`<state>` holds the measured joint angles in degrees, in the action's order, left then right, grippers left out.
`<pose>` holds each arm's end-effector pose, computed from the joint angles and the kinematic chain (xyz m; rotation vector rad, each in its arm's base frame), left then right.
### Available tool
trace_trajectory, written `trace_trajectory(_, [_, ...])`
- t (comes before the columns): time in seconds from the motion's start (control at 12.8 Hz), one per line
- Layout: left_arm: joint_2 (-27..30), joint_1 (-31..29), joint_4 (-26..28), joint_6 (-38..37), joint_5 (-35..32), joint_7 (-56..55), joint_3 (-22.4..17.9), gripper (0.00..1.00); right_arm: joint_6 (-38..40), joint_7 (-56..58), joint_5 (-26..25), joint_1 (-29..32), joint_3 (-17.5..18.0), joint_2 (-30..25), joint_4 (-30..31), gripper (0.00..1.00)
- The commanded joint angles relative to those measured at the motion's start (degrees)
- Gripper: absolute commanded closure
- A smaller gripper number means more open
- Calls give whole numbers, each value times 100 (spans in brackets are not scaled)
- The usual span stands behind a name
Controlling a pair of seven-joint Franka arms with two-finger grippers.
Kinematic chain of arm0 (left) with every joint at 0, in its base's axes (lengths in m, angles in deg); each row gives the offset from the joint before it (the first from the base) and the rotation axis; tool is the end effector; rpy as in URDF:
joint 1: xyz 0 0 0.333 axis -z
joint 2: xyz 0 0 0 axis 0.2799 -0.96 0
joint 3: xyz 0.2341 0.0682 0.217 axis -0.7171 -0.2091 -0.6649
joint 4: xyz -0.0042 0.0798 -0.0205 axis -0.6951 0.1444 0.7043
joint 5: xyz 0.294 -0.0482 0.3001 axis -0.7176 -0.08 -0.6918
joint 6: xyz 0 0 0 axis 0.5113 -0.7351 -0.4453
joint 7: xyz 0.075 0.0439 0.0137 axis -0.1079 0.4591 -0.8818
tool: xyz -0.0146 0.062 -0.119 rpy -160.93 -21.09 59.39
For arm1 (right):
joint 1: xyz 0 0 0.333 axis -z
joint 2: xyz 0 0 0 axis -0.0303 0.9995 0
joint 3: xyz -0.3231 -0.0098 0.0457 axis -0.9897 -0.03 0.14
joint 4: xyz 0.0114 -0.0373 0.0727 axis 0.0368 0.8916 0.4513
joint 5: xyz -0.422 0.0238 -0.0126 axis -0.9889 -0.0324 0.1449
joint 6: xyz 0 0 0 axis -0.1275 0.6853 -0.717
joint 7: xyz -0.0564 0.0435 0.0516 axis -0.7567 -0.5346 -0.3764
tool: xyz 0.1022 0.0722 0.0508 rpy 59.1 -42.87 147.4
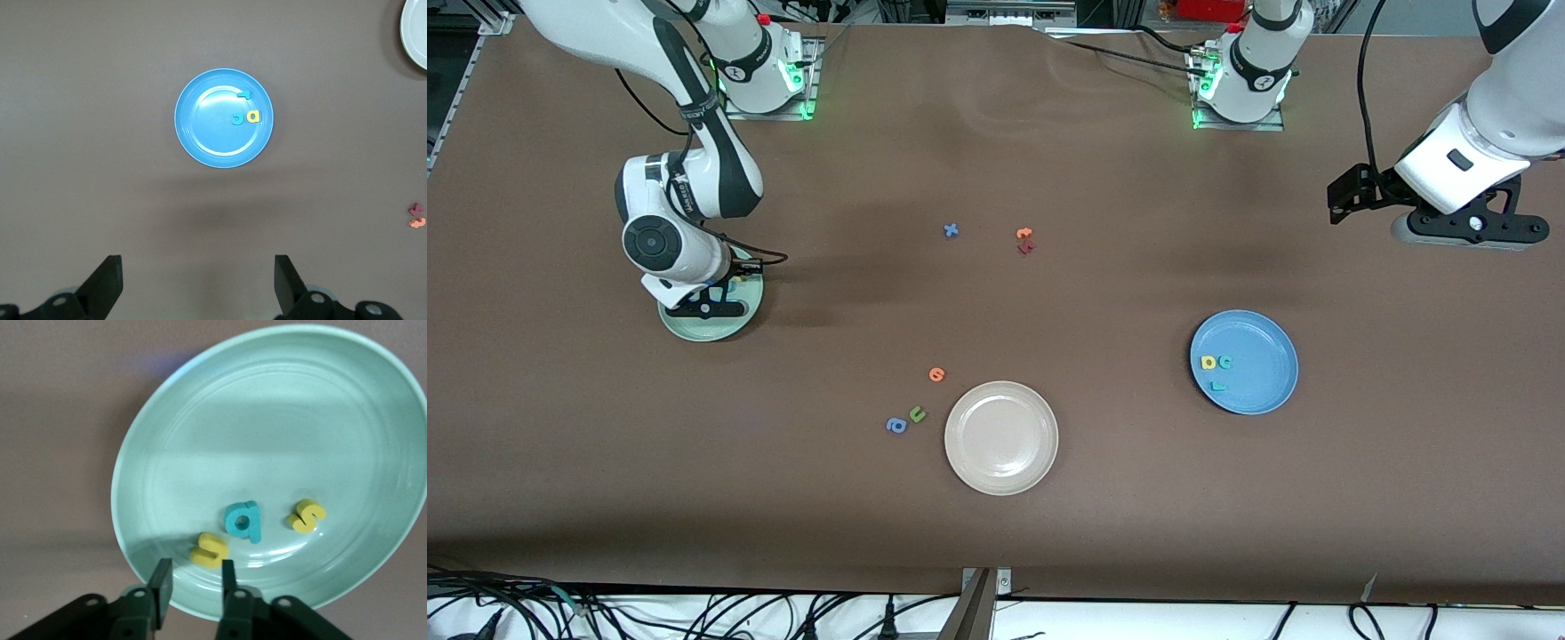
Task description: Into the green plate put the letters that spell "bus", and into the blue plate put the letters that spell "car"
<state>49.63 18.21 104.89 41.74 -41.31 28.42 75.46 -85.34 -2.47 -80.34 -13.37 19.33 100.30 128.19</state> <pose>0.5688 -0.0640 0.5579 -3.0905 0.1328 0.1271 0.5197 0.0575 0.1621 2.9490 0.0526 -0.4013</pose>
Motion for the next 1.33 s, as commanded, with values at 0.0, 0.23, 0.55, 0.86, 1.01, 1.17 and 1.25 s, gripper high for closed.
trace_trajectory(0.0, [142,7,120,53,-16,-11,9,0,28,15,-9,-19,-91,-313,-71,2])
trace_trajectory(0.23, [142,7,111,62,-16,-11,9,0,588,-29,-9,-19,-109,-709,-544,2])
trace_trajectory(0.55, [169,7,120,36,-16,-11,9,0,2020,-3,-17,-19,-144,-886,-1834,1])
trace_trajectory(0.86, [160,7,120,45,-16,-11,9,0,2744,14,35,-19,-223,-1051,-2672,1])
trace_trajectory(1.01, [168,7,120,45,-16,-11,9,0,2745,59,131,-19,-328,-1297,-2673,1])
trace_trajectory(1.17, [160,7,120,45,-16,-11,9,0,2744,504,307,-19,-416,-1543,-2673,1])
trace_trajectory(1.25, [160,7,120,45,-16,-11,9,0,2762,611,325,-19,-513,-1571,-2664,1])
